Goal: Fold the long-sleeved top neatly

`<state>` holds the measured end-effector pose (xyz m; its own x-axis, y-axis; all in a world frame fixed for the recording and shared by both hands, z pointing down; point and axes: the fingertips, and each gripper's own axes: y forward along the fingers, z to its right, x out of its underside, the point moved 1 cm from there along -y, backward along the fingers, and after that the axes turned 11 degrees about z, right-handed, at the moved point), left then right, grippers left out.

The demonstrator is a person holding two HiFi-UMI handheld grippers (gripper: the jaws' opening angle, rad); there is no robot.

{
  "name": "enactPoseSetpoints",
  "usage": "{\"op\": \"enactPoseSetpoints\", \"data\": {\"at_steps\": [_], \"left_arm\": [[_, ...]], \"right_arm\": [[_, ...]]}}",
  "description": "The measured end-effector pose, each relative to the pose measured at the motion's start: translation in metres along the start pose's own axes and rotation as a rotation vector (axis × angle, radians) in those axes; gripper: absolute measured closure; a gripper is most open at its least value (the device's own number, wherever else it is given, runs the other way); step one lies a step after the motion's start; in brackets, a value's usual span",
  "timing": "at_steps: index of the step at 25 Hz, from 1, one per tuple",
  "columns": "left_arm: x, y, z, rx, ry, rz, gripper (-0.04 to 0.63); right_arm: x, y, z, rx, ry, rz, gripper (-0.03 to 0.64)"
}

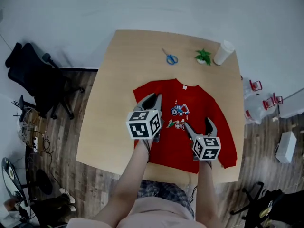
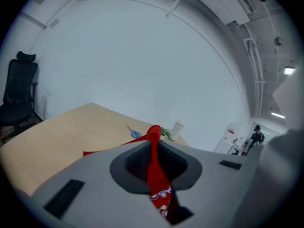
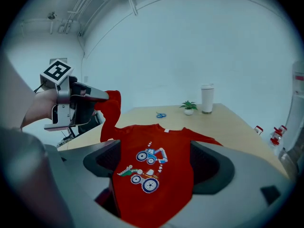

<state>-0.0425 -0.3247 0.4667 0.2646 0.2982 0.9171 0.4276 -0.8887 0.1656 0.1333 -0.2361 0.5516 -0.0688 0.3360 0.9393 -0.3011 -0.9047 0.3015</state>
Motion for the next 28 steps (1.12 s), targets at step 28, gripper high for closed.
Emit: {"op": "enactPoseSetpoints", "data": {"at_steps": [28], "left_arm": [[0.204, 0.107, 0.193, 0.379, -0.005, -0.366, 0.412]], "right_arm": [[0.041, -0.115, 0.153, 0.257, 0.137, 0.002, 0.178]]}}
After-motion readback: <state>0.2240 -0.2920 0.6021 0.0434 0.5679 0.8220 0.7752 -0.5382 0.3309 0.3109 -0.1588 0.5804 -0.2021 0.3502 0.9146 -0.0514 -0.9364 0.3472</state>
